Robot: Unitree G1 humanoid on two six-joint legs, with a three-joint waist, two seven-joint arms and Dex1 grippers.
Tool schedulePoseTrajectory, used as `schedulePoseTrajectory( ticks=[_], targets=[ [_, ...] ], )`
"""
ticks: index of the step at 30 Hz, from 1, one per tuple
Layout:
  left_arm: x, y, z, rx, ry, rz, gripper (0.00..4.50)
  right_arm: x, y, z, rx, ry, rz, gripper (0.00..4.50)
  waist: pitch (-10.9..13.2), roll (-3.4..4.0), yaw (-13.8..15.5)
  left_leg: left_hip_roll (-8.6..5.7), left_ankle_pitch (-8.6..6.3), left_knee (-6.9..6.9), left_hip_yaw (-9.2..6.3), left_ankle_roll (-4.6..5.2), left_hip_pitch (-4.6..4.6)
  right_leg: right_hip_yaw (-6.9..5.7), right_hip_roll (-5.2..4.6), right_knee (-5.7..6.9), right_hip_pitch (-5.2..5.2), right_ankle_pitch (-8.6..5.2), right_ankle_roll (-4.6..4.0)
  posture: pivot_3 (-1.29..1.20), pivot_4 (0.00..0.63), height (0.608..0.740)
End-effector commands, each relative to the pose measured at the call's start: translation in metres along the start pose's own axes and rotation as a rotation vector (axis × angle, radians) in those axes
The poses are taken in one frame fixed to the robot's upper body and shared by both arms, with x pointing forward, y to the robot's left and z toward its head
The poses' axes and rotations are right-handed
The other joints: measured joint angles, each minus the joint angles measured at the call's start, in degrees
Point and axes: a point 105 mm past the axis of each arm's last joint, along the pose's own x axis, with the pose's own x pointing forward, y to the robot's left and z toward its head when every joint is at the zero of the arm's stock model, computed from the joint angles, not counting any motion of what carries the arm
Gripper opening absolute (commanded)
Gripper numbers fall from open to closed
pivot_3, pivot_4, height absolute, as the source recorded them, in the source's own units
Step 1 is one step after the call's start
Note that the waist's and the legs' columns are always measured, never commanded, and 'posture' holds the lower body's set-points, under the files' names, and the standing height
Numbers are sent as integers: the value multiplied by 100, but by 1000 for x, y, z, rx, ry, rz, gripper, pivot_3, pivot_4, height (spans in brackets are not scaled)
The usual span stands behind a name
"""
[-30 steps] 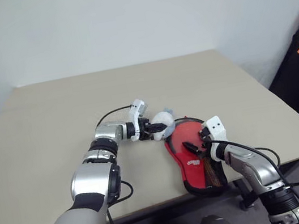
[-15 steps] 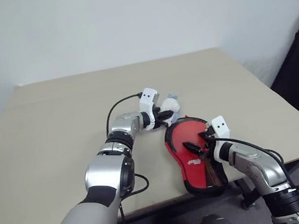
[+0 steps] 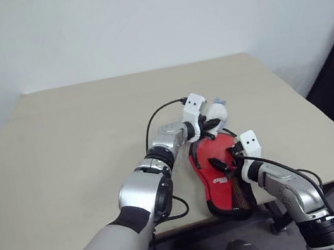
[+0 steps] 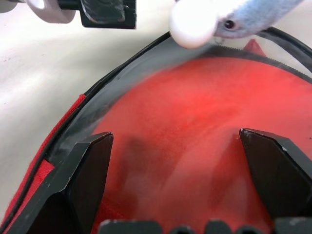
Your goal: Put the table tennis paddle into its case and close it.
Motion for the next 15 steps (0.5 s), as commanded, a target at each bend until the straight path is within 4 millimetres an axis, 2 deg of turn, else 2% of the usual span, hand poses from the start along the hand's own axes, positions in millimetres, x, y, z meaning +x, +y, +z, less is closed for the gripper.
schedulePoseTrajectory(
  ticks=[1,6,11,15],
  targets=[
    [14,-36,33,103,-103,-150,305,-7,-9,-46,73,165,-61,4500,0,0,71,0,-3,0,0,-4,0,0,0,-8,5,0,0,0,0,740],
    [14,-62,7,165,-12,-349,305,-16,-17,-51,90,162,-127,4500,0,1,150,-2,-6,0,0,-8,1,0,-4,-21,20,0,-1,0,0,740],
    [2,-79,-5,130,23,-556,305,-22,-14,-56,105,162,-139,4500,-1,2,252,-4,-7,0,-3,-8,1,-1,-6,-28,28,-5,2,0,0,740],
    [-1,-76,-3,91,20,-561,1680,-22,-13,-56,97,165,-145,4500,-2,3,252,-5,-15,0,-4,-7,-1,-2,-8,-40,36,-8,6,0,0,740]
  ],
)
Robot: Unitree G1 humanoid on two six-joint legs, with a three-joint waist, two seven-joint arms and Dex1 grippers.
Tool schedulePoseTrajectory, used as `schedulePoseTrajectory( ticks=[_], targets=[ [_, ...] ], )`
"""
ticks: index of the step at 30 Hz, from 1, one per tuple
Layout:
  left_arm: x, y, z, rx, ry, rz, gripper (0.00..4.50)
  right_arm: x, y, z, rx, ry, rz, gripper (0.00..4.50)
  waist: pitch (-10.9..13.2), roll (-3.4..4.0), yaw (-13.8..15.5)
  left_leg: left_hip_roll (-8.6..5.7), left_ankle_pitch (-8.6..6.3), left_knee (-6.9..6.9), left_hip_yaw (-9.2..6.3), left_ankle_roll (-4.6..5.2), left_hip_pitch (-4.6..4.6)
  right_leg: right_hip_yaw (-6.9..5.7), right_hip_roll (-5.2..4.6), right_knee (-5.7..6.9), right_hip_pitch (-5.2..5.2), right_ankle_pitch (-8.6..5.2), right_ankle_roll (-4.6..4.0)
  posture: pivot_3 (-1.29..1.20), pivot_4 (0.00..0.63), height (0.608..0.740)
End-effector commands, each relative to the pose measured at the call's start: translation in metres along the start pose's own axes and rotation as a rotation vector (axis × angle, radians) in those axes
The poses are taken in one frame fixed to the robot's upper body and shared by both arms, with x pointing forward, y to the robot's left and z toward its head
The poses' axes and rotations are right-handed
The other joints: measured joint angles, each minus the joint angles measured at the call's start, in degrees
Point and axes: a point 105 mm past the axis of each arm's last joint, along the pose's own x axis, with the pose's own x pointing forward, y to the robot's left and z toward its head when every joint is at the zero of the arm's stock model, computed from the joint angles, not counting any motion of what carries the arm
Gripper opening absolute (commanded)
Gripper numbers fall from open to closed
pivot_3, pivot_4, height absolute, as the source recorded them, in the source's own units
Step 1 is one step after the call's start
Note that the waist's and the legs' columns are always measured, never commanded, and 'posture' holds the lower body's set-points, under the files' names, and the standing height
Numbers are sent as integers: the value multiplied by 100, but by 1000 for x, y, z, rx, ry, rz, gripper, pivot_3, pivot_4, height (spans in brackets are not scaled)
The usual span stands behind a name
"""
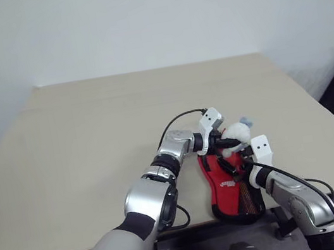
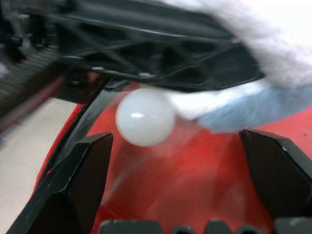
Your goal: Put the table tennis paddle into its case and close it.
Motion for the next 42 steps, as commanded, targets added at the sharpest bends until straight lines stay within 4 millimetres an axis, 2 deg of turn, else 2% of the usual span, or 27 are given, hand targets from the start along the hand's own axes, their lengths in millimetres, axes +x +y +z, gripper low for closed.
schedulePoseTrajectory(
  ticks=[1,5,12,19,27,29,34,38,42],
  targets=[
    [12,-18,25,42,-60,-113,2082,-5,-6,-48,61,187,-41,4500,0,0,-3,0,-2,0,0,0,-1,0,0,-4,0,0,1,0,0,740],
    [8,-17,29,46,-88,-113,3555,-7,-8,-53,72,197,-64,4500,-1,1,-18,0,-8,-3,0,1,-1,0,0,-11,1,-1,2,0,0,740],
    [-6,-29,49,24,-118,-272,3555,-8,-3,-45,41,187,-21,4500,-1,4,-60,0,-8,-4,0,3,1,0,0,-18,3,0,2,0,0,740],
    [-34,-37,60,36,-85,-404,3555,-2,-7,-35,31,167,-17,4500,17,22,-106,0,-7,1,3,5,-2,3,0,12,0,0,2,0,0,740],
    [-61,-23,78,-65,-138,-354,3555,-6,-14,-26,31,124,-21,4500,18,28,-194,0,-8,18,-1,3,11,2,0,24,2,0,3,0,0,740],
    [-66,-16,79,-74,-150,-302,3555,-9,-11,-13,28,57,7,4500,20,31,-185,0,-8,15,-8,3,11,0,2,27,-2,0,3,0,0,740],
    [-77,-1,75,-67,-158,-204,3555,-16,-9,5,21,-44,41,4500,29,37,-167,0,-8,15,-8,4,4,-3,2,22,-2,-2,4,0,0,740],
    [-87,2,54,-12,-69,-198,3555,-21,-14,17,39,-106,35,4500,73,71,-173,0,0,14,-6,17,-6,-3,2,26,-2,-1,4,0,0,740],
    [-98,0,31,15,26,-223,3555,-35,-7,37,43,-202,113,4500,82,83,-170,0,8,11,-4,29,-6,-2,3,28,-4,-1,4,0,0,740]
  ],
)
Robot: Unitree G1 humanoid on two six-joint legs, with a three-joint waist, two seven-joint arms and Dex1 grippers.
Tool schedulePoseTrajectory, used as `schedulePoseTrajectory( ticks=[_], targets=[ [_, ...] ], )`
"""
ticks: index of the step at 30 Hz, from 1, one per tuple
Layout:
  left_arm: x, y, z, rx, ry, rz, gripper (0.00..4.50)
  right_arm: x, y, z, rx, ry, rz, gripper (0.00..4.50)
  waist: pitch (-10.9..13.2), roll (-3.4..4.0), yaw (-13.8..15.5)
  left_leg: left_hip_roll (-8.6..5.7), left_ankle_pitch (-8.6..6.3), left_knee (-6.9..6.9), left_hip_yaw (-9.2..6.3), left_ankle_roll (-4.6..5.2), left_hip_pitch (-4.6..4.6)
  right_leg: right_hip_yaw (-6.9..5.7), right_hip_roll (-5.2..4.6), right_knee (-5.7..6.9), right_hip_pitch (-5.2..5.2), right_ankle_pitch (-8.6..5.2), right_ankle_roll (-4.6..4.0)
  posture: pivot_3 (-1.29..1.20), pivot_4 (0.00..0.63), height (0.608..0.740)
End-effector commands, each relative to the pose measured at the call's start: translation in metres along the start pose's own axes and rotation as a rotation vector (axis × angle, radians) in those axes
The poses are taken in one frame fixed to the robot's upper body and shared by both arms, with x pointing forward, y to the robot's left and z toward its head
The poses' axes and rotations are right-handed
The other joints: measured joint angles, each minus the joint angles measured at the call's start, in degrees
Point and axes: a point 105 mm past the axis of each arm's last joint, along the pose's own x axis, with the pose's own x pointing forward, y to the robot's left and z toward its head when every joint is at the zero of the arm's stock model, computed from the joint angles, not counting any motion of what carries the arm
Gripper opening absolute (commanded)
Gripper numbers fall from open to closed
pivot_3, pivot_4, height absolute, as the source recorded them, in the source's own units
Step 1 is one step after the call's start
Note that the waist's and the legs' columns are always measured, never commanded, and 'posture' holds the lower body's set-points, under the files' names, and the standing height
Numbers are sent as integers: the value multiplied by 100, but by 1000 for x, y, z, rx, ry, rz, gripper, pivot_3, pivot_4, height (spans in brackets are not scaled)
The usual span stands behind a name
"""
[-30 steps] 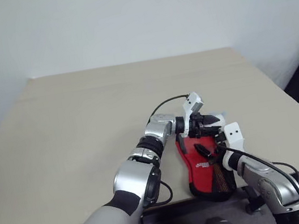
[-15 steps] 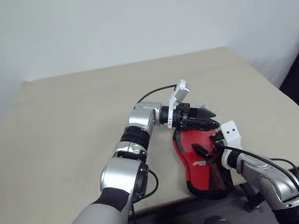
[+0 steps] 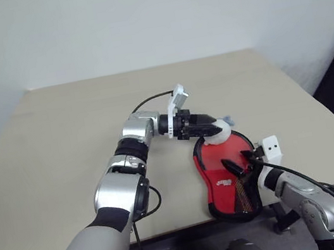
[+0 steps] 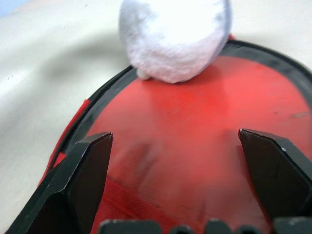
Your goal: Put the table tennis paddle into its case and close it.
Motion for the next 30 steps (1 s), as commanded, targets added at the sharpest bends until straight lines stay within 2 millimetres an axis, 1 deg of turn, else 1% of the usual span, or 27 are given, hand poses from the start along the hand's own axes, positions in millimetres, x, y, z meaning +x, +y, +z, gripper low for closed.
schedulePoseTrajectory(
  ticks=[1,4,7,10,13,16,18,20,22,24,28,30],
  targets=[
    [-9,-6,-7,66,78,-26,3555,-15,7,31,-12,-134,73,4500,7,5,-3,0,0,0,1,0,0,1,0,0,1,0,0,0,0,740],
    [-17,-10,-10,23,71,-39,3555,-21,9,39,-21,-174,98,4500,28,9,-21,0,1,1,2,1,-11,2,0,3,-10,0,0,0,0,740],
    [-16,-15,-20,-6,73,-48,3555,-18,1,43,-15,-191,63,4500,29,12,-22,0,1,2,1,1,-11,2,1,6,-11,0,0,0,0,740],
    [-6,-24,-32,-6,82,-68,3555,-16,0,51,-4,-222,59,4500,29,19,-23,0,1,4,3,1,-8,3,0,6,-8,0,0,0,0,740],
    [17,-25,-45,-57,96,-37,3555,-10,-9,60,-14,-235,5,4500,31,20,-7,0,1,4,5,1,-8,5,0,6,-8,0,-1,0,0,740],
    [36,-26,-68,-7,162,-9,3555,-7,-9,82,-29,-288,-3,4500,31,22,0,0,1,11,6,1,-10,5,0,7,-11,1,0,0,0,740],
    [44,-22,-73,7,154,30,3555,-5,-8,95,-37,-318,0,4500,30,26,-5,0,1,9,8,1,-8,6,2,7,-14,1,0,0,0,740],
    [50,-18,-75,9,145,64,3555,-3,-5,102,-60,-320,12,4500,28,28,-2,0,1,6,7,1,-9,8,4,8,-19,1,0,0,0,740],
    [54,-15,-79,36,165,88,3555,1,-3,103,-76,-304,20,4500,27,30,-2,0,1,6,10,1,-8,10,4,8,-20,1,0,0,0,740],
    [55,-15,-83,74,183,89,3555,7,-3,99,-89,-265,17,4500,27,31,-3,0,1,6,12,1,-8,12,4,8,-22,1,0,0,0,740],
    [52,-10,-86,103,185,117,3555,23,-1,89,-89,-188,22,4500,27,31,-19,0,1,5,26,1,-2,25,4,8,-21,2,1,0,0,740],
    [50,-8,-88,113,194,127,3555,32,-1,88,-89,-163,12,4500,26,31,-21,0,1,6,27,1,0,26,4,8,-22,2,1,0,0,740]
  ],
)
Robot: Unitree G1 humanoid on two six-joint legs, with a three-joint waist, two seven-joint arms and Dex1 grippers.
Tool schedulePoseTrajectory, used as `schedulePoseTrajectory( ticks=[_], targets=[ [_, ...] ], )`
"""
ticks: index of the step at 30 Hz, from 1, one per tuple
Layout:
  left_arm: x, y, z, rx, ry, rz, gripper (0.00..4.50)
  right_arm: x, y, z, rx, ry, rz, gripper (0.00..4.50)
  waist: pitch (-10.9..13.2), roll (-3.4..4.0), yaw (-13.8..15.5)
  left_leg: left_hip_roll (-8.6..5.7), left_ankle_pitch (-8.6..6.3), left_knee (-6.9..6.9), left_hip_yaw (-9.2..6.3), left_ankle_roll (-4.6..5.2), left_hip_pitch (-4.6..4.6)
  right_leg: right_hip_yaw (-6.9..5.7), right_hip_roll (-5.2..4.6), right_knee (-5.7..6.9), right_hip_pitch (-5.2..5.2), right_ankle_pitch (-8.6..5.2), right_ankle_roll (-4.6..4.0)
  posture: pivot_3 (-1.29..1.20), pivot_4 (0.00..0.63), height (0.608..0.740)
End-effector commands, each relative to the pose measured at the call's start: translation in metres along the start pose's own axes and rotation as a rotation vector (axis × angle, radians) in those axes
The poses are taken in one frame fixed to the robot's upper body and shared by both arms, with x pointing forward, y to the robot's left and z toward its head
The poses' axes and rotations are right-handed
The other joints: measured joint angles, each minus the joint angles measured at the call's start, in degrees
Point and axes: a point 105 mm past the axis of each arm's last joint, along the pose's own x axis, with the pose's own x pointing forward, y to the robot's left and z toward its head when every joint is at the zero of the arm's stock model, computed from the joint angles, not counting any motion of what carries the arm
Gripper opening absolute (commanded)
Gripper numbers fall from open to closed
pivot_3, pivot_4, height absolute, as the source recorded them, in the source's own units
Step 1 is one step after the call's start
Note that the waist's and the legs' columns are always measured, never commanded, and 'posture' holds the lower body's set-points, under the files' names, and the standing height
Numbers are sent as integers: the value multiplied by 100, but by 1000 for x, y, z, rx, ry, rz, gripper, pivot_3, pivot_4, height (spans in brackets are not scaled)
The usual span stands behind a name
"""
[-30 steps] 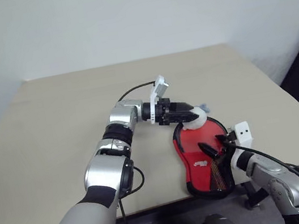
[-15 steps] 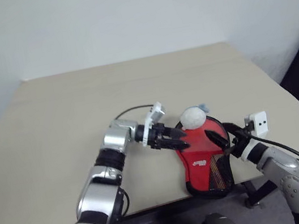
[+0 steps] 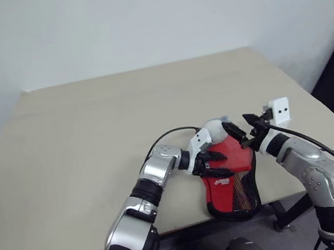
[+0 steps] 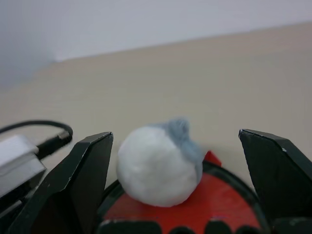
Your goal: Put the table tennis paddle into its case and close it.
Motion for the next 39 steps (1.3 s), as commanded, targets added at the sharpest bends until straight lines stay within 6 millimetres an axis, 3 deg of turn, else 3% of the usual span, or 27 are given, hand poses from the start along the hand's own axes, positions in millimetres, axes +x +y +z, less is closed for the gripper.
schedulePoseTrajectory(
  ticks=[1,7,11,21,30,34,35,39],
  targets=[
    [-3,5,-11,12,44,34,3555,13,2,10,-30,1,-11,4500,-1,1,-5,0,0,0,2,0,0,2,0,1,0,0,0,0,0,740],
    [-1,4,-15,46,56,36,3555,28,-6,11,12,35,-54,4500,-2,3,-24,0,0,-1,5,0,2,5,1,1,0,1,1,0,0,740],
    [0,5,-14,57,49,48,3555,34,-10,-4,96,118,-68,4500,-2,3,-39,0,0,-3,6,1,1,6,1,1,2,1,1,0,0,740],
    [7,18,-14,77,75,126,3555,41,3,-20,219,216,-20,4500,-6,8,-142,0,2,2,5,4,8,7,2,4,10,3,5,0,0,740],
    [5,27,-20,101,131,174,3583,38,7,-22,210,230,2,1452,-8,10,-157,0,2,1,4,3,12,7,2,4,10,4,6,0,0,740],
    [4,32,-19,100,140,194,3583,36,-1,-19,190,202,-27,194,-8,9,-155,0,2,1,3,3,13,7,2,4,10,4,6,0,0,740],
    [4,33,-20,99,145,200,3583,36,-8,-14,187,171,-57,13,-8,9,-156,0,1,1,3,2,13,7,2,3,9,4,6,0,0,740],
    [3,34,-25,100,172,208,3583,31,-39,2,156,77,-200,13,-8,9,-151,0,1,0,4,2,11,7,2,3,9,4,6,0,0,740]
  ],
)
